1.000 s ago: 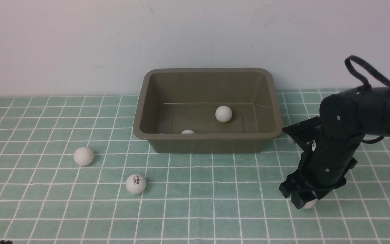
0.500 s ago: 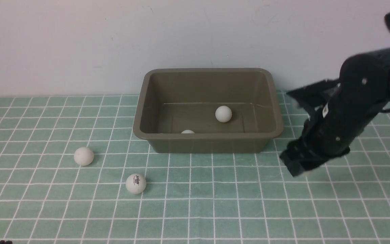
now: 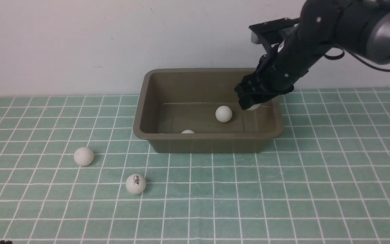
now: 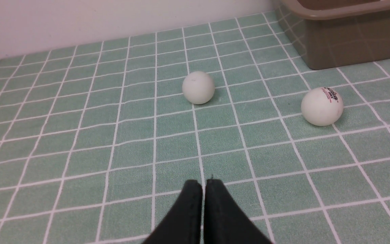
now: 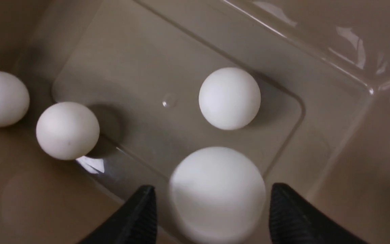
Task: Put the table tennis balls in the box on the green coffee tablecloth.
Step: 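Release the ping pong ball into the bin and lift the gripper away, then reach for and grasp a ping pong ball on the table beside the basket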
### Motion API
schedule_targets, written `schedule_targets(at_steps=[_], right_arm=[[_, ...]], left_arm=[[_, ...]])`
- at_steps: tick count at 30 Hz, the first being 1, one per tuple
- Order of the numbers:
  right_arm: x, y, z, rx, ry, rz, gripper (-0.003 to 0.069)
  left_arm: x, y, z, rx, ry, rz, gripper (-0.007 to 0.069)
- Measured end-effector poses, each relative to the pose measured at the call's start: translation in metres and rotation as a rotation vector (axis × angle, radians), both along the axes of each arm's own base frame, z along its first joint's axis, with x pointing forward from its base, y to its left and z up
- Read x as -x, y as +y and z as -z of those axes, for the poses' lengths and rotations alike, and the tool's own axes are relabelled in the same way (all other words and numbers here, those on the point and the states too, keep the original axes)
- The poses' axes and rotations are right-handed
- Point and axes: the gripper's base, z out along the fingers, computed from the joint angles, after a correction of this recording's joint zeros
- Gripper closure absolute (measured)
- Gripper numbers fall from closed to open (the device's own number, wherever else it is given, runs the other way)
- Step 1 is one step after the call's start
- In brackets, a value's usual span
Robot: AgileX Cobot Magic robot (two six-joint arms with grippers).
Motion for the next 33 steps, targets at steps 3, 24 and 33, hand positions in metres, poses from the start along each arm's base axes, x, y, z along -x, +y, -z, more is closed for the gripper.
schedule_targets(at_steps=[3,24,33], right_arm=[[-0.001,0.001,0.0,0.002,0.005,-0.004,0.0221],[0.106,-0.071,-0.244,-0.066,-0.485,0.052,0.0399],[0.246,-0.121,-0.339,-0.144,-0.766,0.099,0.0563]], left_arm=[[0.0,0.0,0.0,0.0,0.0,0.0,0.0629],[0.0,0.0,0.0,0.0,0.0,0.0,0.0629],[0.0,0.0,0.0,0.0,0.0,0.0,0.0629]])
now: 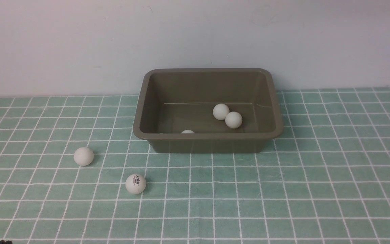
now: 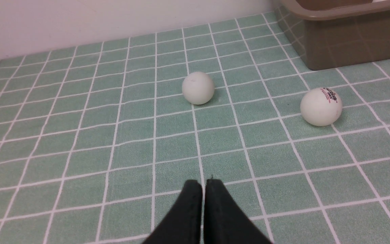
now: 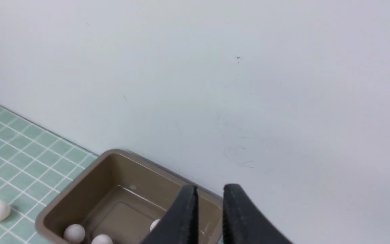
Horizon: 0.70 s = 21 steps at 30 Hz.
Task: Put the table tennis balls in the box on the green coffee tablecloth.
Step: 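Reach for and grasp a ping pong ball on the table beside the basket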
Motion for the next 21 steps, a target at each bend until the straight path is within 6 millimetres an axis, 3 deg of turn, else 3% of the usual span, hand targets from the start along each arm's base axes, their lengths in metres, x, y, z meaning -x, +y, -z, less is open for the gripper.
schedule_targets(at_steps=[3,7,11,13,18,21], right_arm=[[0.034,-0.012,0.004,0.017,-0.004,0.019,0.0601],[0.067,-0.027,0.035,0.08,0.059,0.06,0.0637],[0.093,-0.038,0.089,0.137,0.179,0.083,0.0655],[0.107,-0.042,0.131,0.164,0.273,0.083,0.0657],[0.125,-0.04,0.207,0.147,0.468,0.032,0.0657],[0.134,-0.036,0.243,0.099,0.538,-0.003,0.0657]], left_arm=[[0.0,0.0,0.0,0.0,0.0,0.0,0.0629],[0.0,-0.001,0.0,0.024,0.001,0.002,0.0629],[0.0,-0.008,-0.003,0.322,-0.003,0.001,0.0629],[0.0,-0.012,-0.007,0.534,-0.009,-0.006,0.0629],[-0.001,-0.018,-0.018,0.989,-0.022,-0.019,0.0629],[-0.001,-0.017,-0.024,1.174,-0.046,-0.034,0.0629]])
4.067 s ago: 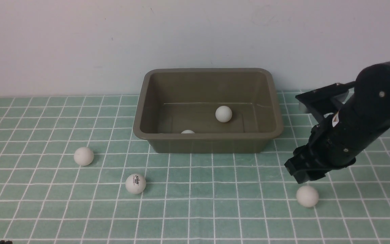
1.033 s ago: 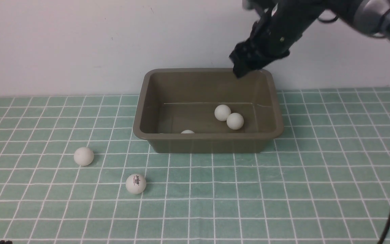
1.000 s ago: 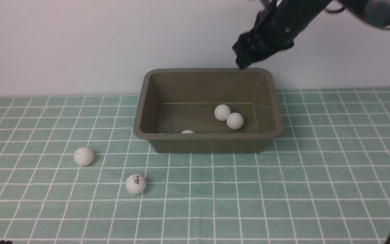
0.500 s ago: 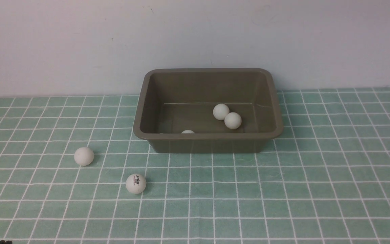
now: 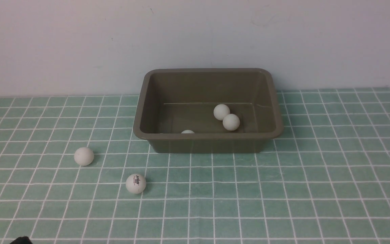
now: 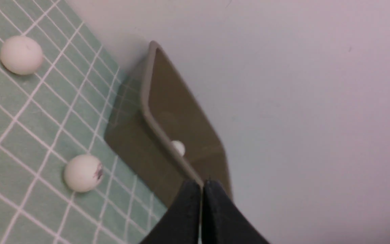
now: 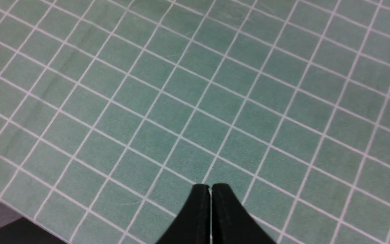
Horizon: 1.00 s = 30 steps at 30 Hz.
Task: Put the table tennis balls in the box on the green coffee tablecloth.
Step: 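Reach for and grasp a ping pong ball on the table beside the basket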
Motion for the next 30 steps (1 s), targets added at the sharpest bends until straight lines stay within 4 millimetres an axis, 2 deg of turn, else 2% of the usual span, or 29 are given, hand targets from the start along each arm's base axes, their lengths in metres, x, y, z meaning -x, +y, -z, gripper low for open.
schedule_targets(at_steps=[3,6,8,16,18,26,30], right_arm=[[0.008,0.0,0.021,-0.052,-0.049,0.009,0.0657],[0.017,-0.004,0.029,-0.096,-0.173,0.025,0.0657],[0.027,-0.007,0.03,-0.138,-0.283,0.04,0.0657],[0.055,-0.016,0.028,-0.188,-0.443,0.041,0.0657],[0.057,-0.016,0.029,-0.183,-0.431,0.038,0.0657],[0.059,-0.016,0.034,-0.166,-0.383,0.031,0.0657],[0.059,-0.016,0.035,-0.166,-0.381,0.031,0.0657]], left_arm=[[-0.001,0.005,-0.005,0.17,-0.02,-0.056,0.0629],[-0.002,0.009,-0.007,0.236,-0.031,-0.098,0.0629],[-0.002,0.012,-0.008,0.27,-0.037,-0.126,0.0629],[-0.003,0.017,-0.009,0.385,-0.043,-0.183,0.0629],[-0.001,0.017,-0.02,0.259,-0.096,-0.185,0.0629],[0.023,0.013,-0.107,-0.458,-0.453,-0.206,0.0629],[0.014,0.006,-0.125,-0.588,-0.45,-0.141,0.0629]])
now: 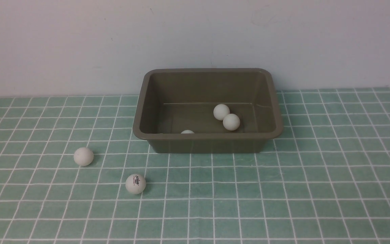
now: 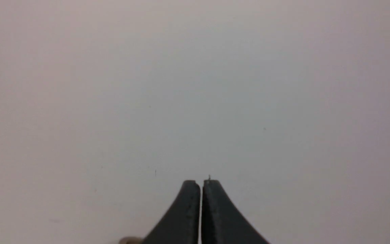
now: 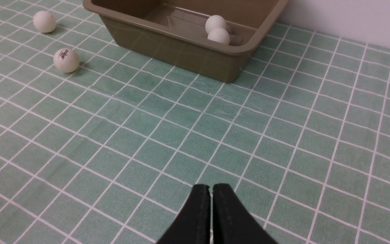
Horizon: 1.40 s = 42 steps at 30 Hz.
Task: Put the table tennis balls in the box on the green coffee tablecloth.
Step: 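Reach for and grasp a ping pong ball on the table beside the basket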
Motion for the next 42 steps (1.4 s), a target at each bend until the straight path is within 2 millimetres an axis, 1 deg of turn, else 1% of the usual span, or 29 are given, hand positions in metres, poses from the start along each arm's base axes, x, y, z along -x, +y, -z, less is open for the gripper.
schedule_targets(at_steps=[2,3,4,8,9,12,13,14,16,21,26,28,31,35,39,42], right_arm=[[0.0,0.0,0.0,0.0,0.001,0.0,0.0657],[0.0,0.0,0.0,-0.001,0.001,0.0,0.0657],[0.0,0.0,0.0,-0.003,0.002,-0.001,0.0657],[0.0,0.001,0.0,-0.011,0.004,-0.005,0.0657],[0.0,0.001,0.0,-0.011,0.004,-0.005,0.0657],[0.001,0.001,0.0,-0.017,0.006,-0.008,0.0657],[0.001,0.002,0.0,-0.021,0.007,-0.01,0.0657],[0.001,0.002,0.0,-0.022,0.008,-0.011,0.0657],[0.001,0.002,0.0,-0.025,0.008,-0.012,0.0657],[0.001,0.003,-0.001,-0.038,0.012,-0.019,0.0657],[0.002,0.004,-0.001,-0.057,0.018,-0.026,0.0657],[0.002,0.005,-0.001,-0.062,0.02,-0.028,0.0657],[0.002,0.005,-0.001,-0.065,0.021,-0.029,0.0657],[0.002,0.005,-0.001,-0.069,0.022,-0.031,0.0657],[0.002,0.005,-0.001,-0.069,0.022,-0.031,0.0657],[0.002,0.005,-0.001,-0.069,0.022,-0.031,0.0657]], left_arm=[[-0.016,-0.006,-0.005,-0.076,0.075,0.048,0.0629],[-0.028,-0.009,-0.004,-0.113,0.13,0.069,0.0629],[-0.033,-0.01,-0.005,-0.136,0.149,0.083,0.0629],[-0.067,-0.015,-0.003,-0.22,0.299,0.131,0.0629],[-0.072,-0.016,-0.004,-0.24,0.316,0.136,0.0629],[-0.109,-0.017,0.001,-0.292,0.451,0.159,0.0629],[-0.115,-0.017,0.002,-0.294,0.473,0.161,0.0629],[-0.126,-0.017,0.004,-0.308,0.511,0.162,0.0628],[-0.15,-0.016,0.013,-0.33,0.604,0.164,0.0628],[-0.187,-0.014,0.032,-0.354,0.761,0.165,0.0628],[-0.228,-0.011,0.062,-0.42,0.98,0.183,0.0625],[-0.245,-0.008,0.07,-0.447,1.072,0.168,0.0625],[-0.262,-0.002,0.074,-0.469,1.156,0.111,0.0618],[-0.277,0.008,0.067,-0.478,1.218,-0.008,0.0615],[-0.279,0.014,0.065,-0.519,1.236,-0.057,0.0591],[-0.279,0.014,0.068,-0.53,1.256,-0.053,0.0531]])
